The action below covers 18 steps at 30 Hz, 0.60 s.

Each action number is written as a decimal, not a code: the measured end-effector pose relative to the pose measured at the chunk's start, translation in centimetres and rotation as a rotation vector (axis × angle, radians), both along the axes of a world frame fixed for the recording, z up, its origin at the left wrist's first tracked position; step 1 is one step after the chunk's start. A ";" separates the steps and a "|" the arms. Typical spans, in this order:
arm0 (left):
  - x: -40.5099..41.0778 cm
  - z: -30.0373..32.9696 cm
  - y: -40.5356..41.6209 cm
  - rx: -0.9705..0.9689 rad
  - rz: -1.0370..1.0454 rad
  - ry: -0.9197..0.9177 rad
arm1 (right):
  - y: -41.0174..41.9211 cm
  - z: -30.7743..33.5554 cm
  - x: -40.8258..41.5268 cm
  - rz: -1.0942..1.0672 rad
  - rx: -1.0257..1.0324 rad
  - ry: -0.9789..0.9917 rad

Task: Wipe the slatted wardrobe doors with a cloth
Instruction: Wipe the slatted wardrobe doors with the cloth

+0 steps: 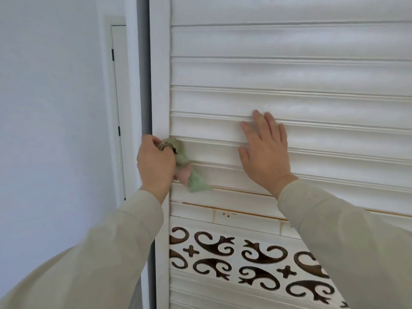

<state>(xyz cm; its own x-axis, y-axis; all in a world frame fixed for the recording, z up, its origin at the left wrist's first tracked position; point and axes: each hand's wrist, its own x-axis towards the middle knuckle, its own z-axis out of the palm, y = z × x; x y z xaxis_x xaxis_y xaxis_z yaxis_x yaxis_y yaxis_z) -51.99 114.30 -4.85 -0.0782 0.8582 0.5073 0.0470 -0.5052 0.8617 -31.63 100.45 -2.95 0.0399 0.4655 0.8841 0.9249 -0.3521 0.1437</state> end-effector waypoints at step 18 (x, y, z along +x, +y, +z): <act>4.1 -6.4 -0.1 0.192 0.269 0.542 | 2.9 -2.5 2.9 -0.176 -0.038 -0.170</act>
